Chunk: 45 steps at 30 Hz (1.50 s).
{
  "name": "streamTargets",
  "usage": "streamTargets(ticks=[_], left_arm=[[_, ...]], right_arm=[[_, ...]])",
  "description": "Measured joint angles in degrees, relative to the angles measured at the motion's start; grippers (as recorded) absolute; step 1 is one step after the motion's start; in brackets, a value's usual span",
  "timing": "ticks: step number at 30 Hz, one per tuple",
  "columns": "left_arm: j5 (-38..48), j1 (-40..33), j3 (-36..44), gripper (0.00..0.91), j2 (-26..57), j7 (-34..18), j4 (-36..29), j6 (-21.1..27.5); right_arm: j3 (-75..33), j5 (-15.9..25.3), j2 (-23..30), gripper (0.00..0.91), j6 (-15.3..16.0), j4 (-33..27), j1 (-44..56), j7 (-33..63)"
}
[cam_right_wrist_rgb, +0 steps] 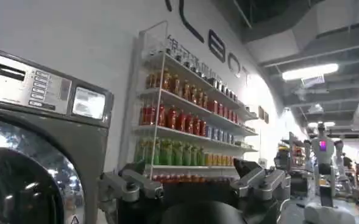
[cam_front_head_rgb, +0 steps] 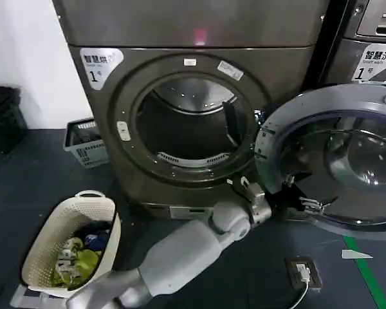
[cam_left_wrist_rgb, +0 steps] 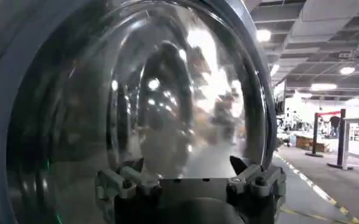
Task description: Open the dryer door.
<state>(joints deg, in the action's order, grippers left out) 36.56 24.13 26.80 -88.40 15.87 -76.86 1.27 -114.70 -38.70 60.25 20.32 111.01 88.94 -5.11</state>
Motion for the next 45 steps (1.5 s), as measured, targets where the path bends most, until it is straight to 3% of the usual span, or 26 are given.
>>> streamTargets(ticks=[7,16,22,27,34,41,45], left_arm=[[-0.32,0.51,-0.22,0.907,1.22,0.65,-0.82,-2.07],[-4.02,2.64,-0.75,0.907,4.67,-0.06,-4.35,-9.12],[-4.58,4.71,-1.52,0.907,8.85,-1.44,-7.81,-18.29],[-2.65,6.92,-2.85,0.907,13.7,-1.58,-11.88,-21.73],[-3.16,10.24,-6.34,0.907,23.77,-0.78,-20.25,-19.32],[-4.6,14.79,-12.54,0.907,39.28,4.84,-25.87,-16.63],[-6.84,18.17,-17.72,0.907,47.54,9.65,-26.49,-14.99]], right_arm=[[0.08,0.04,-0.1,0.907,-0.31,-0.2,-0.16,0.0],[-0.2,0.05,-0.59,0.907,-0.61,-0.09,-0.05,0.01],[0.26,0.08,-1.02,0.907,-0.62,0.01,-0.85,0.05],[0.33,0.19,-1.25,0.907,-1.22,0.25,-1.32,0.02],[-0.57,0.92,-1.32,0.907,-3.3,0.8,-1.08,-0.24],[-1.93,3.97,-1.52,0.907,-5.9,1.13,-0.64,-0.29],[-2.72,5.26,-1.75,0.907,-9.03,0.71,-0.05,0.66]])
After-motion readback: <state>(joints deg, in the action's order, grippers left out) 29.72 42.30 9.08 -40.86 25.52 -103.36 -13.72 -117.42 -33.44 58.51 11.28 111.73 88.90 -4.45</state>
